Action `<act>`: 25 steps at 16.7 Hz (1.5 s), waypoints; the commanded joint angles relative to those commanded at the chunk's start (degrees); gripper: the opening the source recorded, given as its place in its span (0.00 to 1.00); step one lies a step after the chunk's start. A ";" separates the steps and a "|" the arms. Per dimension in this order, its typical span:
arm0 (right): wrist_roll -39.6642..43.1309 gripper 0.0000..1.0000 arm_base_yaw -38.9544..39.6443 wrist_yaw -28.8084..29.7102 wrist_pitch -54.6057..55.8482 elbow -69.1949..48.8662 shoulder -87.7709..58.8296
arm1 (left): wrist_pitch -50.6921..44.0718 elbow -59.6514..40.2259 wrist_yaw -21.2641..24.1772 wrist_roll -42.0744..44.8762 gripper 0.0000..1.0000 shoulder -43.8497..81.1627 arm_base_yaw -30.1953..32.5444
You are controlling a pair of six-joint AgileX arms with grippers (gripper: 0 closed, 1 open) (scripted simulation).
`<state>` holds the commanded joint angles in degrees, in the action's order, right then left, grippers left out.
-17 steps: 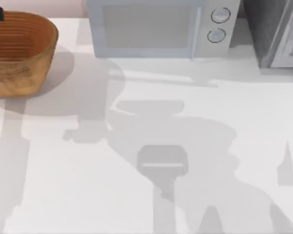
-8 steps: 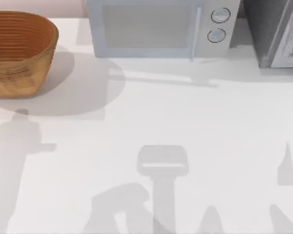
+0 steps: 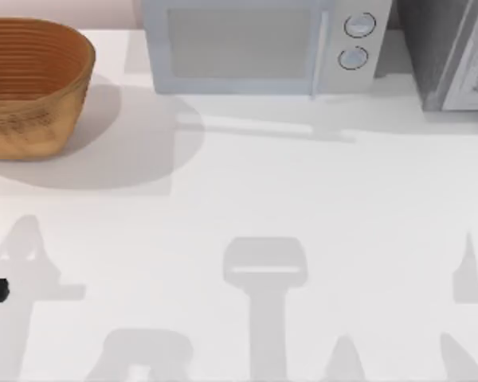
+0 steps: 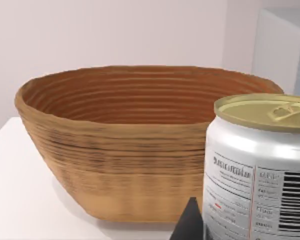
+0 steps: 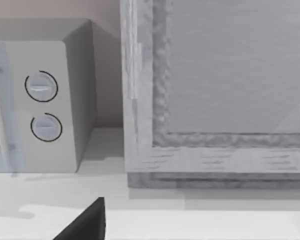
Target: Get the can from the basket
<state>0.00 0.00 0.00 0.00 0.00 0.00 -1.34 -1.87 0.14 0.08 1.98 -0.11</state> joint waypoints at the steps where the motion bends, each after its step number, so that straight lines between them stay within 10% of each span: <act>1: 0.00 1.00 0.00 0.00 0.00 0.00 0.00 | 0.86 1.22 -0.09 -0.06 0.00 -1.29 0.07; 12: 0.00 1.00 0.00 0.00 0.00 0.00 0.00 | 3.69 0.05 2.78 -0.08 0.00 3.65 0.73; 25: 0.00 1.00 0.00 0.00 0.00 0.00 0.00 | 35.86 -25.09 34.50 -0.30 0.00 62.79 6.13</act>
<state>0.00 0.00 0.00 0.00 0.00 0.00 34.52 -26.95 34.64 -0.22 64.77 6.02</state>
